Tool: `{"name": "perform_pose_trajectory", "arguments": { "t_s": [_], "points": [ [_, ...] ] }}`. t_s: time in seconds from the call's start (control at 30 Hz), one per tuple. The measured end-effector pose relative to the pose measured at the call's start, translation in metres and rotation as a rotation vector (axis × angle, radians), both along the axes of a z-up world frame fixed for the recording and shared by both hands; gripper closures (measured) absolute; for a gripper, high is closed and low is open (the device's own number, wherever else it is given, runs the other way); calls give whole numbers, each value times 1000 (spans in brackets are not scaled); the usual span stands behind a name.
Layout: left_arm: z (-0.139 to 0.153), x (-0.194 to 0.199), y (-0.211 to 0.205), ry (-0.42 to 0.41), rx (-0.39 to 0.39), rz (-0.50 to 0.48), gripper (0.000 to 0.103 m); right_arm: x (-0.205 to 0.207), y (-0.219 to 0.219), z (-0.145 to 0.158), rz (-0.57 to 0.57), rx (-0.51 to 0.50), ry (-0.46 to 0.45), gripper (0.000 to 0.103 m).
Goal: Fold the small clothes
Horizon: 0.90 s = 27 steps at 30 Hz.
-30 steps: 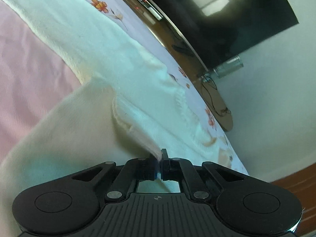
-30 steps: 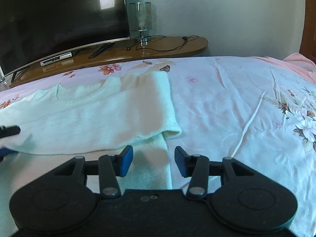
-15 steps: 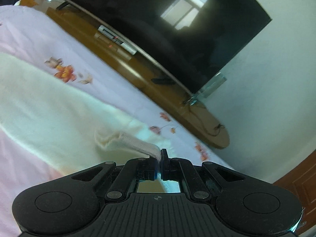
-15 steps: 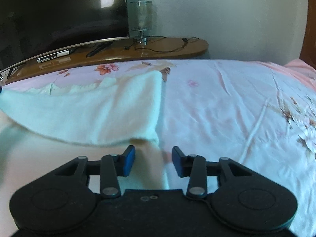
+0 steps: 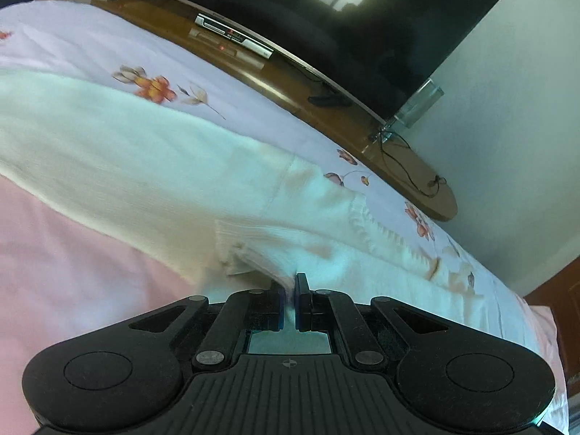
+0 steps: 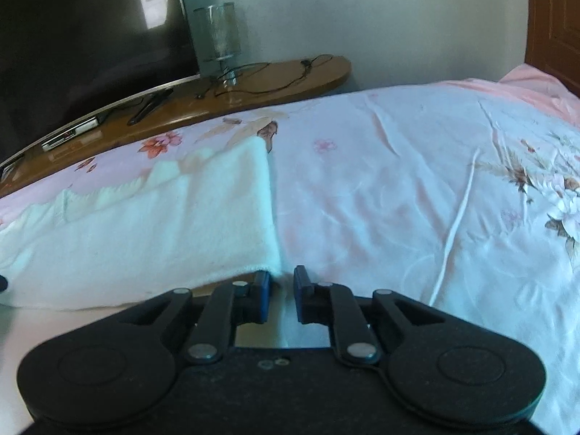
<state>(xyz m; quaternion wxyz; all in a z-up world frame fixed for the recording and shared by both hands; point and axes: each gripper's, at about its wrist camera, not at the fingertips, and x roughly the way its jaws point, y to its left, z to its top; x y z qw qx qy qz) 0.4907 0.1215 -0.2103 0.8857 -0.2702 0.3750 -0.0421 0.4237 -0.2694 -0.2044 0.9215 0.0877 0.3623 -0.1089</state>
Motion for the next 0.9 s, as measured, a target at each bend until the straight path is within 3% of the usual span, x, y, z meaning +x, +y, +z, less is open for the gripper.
{"name": "perform_pose_trajectory", "arguments": {
  "t_s": [0.1,0.2,0.27,0.47,0.6,0.9],
  "points": [
    [6,-16,18,22,-6,34,100,-19,1,11,1,-11,-23,85],
    [18,-29,24,-29,9,58,100,-18,11,28,28,-61,-91,82],
    [24,-27,19,-53,11,30,100,-6,18,30,67,-62,-88,81],
    [7,-21,14,73,-166,14,100,17,31,17,107,-30,-41,82],
    [-3,-24,14,108,-209,32,99,14,31,12,120,-21,-22,81],
    [-8,-9,21,103,-266,116,99,12,32,10,129,-28,-18,80]
  ]
}}
